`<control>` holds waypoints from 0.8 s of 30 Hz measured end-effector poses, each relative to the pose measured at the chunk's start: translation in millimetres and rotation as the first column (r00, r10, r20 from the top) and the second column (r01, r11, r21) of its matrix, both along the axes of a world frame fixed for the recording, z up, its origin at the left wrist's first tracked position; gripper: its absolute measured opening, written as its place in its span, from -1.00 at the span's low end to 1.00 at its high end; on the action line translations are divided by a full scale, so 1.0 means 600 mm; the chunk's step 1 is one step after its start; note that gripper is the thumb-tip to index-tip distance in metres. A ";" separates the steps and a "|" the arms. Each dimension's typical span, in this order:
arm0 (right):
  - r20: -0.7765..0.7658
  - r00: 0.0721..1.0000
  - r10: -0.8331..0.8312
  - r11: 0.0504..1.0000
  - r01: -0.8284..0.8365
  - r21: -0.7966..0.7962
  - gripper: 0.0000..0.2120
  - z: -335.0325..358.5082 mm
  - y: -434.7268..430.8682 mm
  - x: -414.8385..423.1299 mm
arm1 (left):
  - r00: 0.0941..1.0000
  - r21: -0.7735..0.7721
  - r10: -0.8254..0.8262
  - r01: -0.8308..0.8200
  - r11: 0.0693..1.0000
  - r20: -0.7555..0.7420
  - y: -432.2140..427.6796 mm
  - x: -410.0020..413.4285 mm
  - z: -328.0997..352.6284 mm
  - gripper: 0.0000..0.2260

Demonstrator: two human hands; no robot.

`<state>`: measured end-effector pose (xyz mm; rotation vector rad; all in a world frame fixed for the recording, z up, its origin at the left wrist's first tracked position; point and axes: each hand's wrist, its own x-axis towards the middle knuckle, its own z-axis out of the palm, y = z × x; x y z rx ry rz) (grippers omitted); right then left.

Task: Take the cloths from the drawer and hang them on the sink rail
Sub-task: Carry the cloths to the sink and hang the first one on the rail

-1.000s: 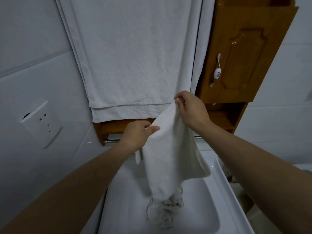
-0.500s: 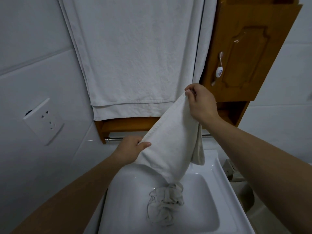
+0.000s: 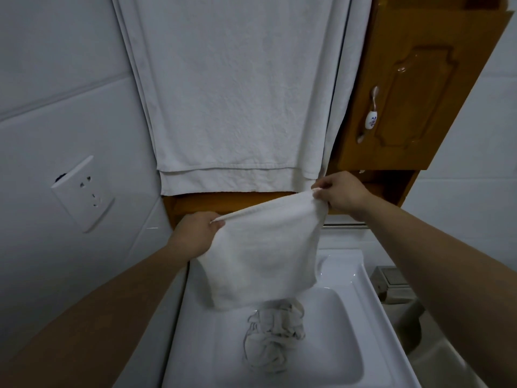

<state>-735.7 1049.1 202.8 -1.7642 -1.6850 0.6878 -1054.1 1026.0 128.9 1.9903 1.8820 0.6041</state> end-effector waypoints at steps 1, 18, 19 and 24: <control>0.031 0.999 -0.012 1.000 0.011 0.017 -0.79 0.001 0.001 0.001 | 0.998 0.026 -0.021 0.022 0.999 -0.055 0.003 -0.001 0.008 -0.75; 0.110 0.971 -0.211 0.967 0.191 0.169 -0.82 -0.022 0.006 0.014 | 0.874 0.104 -0.109 0.178 0.978 -0.473 0.026 0.015 0.115 -0.51; 0.107 0.972 -0.208 0.970 0.191 0.151 -0.82 -0.022 0.005 0.016 | 0.889 0.100 -0.111 0.172 0.980 -0.444 0.025 0.014 0.111 -0.49; 0.077 0.969 -0.235 0.962 0.221 0.158 -0.82 -0.021 0.009 0.016 | 0.920 0.196 -0.107 0.192 0.962 -0.378 0.034 0.019 0.101 -0.51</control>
